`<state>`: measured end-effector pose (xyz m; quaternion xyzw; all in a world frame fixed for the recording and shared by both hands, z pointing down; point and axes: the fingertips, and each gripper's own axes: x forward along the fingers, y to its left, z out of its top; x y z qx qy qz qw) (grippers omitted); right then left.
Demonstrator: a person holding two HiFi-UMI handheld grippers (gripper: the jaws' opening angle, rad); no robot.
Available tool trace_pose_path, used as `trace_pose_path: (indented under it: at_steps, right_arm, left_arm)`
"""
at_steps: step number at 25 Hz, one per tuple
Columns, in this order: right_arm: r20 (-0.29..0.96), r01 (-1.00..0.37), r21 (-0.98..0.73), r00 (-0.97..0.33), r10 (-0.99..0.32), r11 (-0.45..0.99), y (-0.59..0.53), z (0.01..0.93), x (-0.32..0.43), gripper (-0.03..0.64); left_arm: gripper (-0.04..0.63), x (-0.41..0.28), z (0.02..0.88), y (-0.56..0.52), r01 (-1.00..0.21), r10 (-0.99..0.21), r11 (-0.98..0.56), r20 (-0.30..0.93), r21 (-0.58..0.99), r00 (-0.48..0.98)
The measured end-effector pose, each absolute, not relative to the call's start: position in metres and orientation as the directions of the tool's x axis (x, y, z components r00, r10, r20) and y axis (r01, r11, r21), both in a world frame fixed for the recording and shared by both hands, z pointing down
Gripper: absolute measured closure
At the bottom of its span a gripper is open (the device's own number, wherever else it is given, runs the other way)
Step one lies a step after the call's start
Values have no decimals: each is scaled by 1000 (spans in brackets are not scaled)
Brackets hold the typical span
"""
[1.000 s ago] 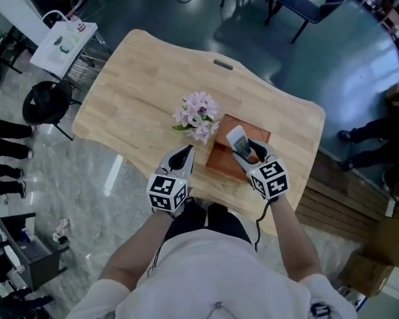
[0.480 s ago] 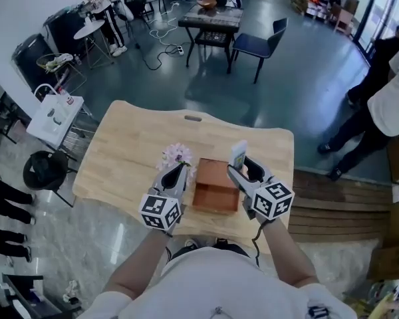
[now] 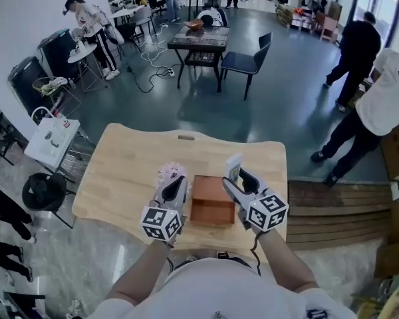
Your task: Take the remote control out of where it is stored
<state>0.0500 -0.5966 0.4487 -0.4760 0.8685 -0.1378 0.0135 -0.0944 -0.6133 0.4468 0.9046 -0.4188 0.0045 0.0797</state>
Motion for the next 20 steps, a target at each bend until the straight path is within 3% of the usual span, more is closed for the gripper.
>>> trace_pose_path:
  at_steps: [20]
  right_arm:
    - [143,-829,-260,-541,-829,496,-605,453,46,345]
  left_arm:
    - [595,-106,451,-616,-765,-762,-626,89,150,641]
